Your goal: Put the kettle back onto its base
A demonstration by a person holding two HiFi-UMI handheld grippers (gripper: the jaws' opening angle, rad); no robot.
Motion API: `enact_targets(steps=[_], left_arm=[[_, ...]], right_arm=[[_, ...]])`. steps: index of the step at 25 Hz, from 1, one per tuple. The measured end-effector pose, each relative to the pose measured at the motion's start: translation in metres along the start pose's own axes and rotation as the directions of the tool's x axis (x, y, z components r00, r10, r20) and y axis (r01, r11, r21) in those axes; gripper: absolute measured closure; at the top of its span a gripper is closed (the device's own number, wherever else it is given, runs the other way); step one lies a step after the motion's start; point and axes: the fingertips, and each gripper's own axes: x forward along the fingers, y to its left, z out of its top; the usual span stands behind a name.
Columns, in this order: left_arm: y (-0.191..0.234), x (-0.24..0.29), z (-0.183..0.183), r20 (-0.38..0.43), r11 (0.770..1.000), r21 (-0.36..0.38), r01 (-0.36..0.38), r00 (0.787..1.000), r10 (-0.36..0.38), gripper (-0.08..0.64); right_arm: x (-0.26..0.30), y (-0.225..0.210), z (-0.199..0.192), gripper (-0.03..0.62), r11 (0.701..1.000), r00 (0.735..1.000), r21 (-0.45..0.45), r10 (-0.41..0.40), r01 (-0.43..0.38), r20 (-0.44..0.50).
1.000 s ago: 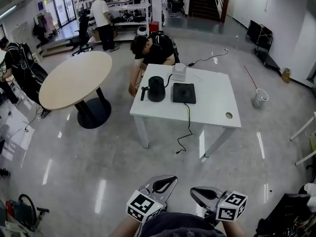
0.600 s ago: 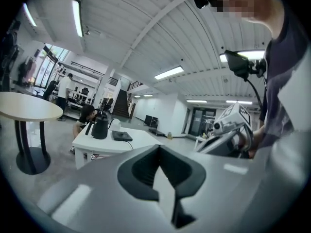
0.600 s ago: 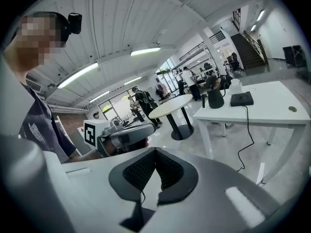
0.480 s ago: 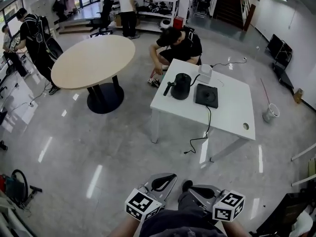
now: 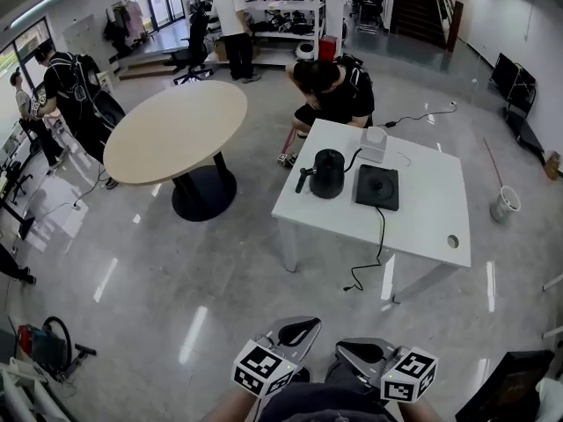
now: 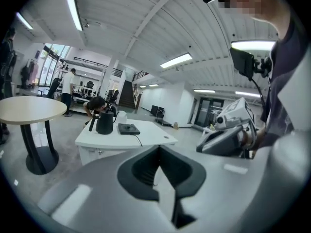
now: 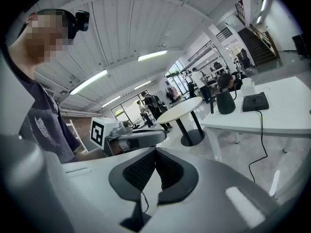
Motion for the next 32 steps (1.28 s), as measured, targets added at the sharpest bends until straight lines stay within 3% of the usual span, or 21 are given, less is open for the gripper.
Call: enact_targets(steps=[4,12,17,20,25,29,32], left_arm=[[-0.003,0.043,0.025,-0.043,0.997,0.080,0.014,0.999,-0.011,0.558],[-0.019,0.123,0.053,-0.139,0.986,0.159,0.047,0.990,-0.025,0.558],[-0.039,0.161,0.076,-0.152,0.976,0.212,0.049,0.988,-0.016,0.558],[-0.047,0.182,0.081,-0.170,0.974,0.222,0.053,0.985,-0.015,0.558],[-0.045,0.218,0.085,-0.170,0.968,0.245,0.061,0.985,-0.019,0.558],[-0.030,0.234,0.096,-0.150,0.963,0.262,0.056,0.989,-0.016,0.558],[-0.010,0.238,0.098,-0.139,0.971,0.235,0.045,0.990,-0.012,0.558]], right_arm=[[-0.017,-0.039,0.012,0.592,1.000,0.998,0.010,-0.014,0.013,0.054],[-0.062,-0.110,0.039,0.592,0.994,0.986,0.109,-0.023,0.005,0.168],[-0.092,-0.144,0.053,0.592,0.989,0.978,0.141,0.020,-0.050,0.205],[-0.107,-0.169,0.056,0.592,0.988,0.974,0.129,0.056,-0.086,0.218],[-0.121,-0.199,0.074,0.592,0.990,0.964,0.119,0.045,-0.079,0.263],[-0.116,-0.215,0.084,0.592,0.987,0.962,0.141,0.036,-0.077,0.272],[-0.105,-0.219,0.090,0.592,0.987,0.970,0.147,0.034,-0.071,0.242]])
